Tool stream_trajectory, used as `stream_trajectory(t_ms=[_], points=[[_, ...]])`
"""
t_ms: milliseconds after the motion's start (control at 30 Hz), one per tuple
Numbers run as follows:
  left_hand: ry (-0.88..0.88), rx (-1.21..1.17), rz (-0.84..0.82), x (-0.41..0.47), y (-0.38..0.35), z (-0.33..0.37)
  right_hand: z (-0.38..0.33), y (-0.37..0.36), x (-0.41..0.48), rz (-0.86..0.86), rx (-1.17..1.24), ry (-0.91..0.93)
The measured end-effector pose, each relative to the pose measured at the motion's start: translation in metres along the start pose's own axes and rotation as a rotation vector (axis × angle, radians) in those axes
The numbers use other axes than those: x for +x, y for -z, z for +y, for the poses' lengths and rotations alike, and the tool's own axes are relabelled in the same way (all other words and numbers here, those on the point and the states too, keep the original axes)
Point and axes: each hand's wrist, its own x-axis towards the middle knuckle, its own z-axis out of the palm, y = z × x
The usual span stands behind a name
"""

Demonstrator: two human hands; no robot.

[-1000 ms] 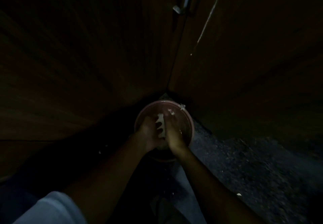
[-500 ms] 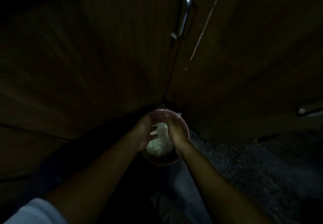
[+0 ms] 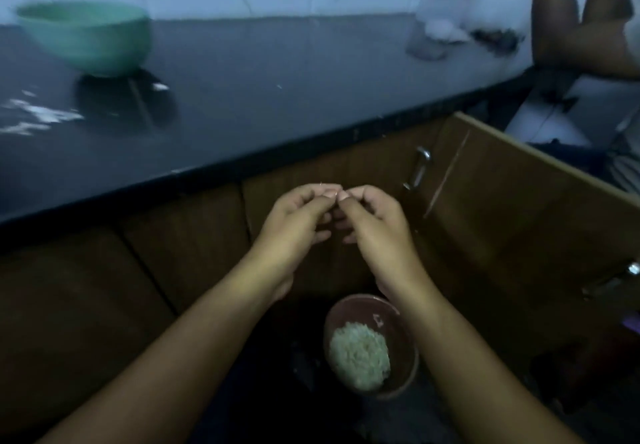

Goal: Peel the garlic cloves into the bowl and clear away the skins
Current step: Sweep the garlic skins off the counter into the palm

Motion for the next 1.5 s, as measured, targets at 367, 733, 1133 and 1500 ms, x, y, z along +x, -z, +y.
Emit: stream_trajectory(t_ms=[367, 733, 1133, 1500], points=[[-0.457, 0.100, 0.333, -0.075, 0.175, 0.144, -0.178, -0.159, 0.003, -0.456, 0.171, 0.421], [-0.412, 0.348, 0.673, -0.058, 0.335, 0.146, -0.178, -0.278, 0.069, -0.500, -0.100, 0.612], [-0.108, 1.004, 0.711, -0.013, 0.411, 0.153, -0.143, -0.230, 0.121, -0.382, -0.163, 0.337], [-0.237, 0.610, 0.155, 0.008, 0.371, 0.147, -0.162, -0.297, 0.094, -0.716, 0.164, 0.234]])
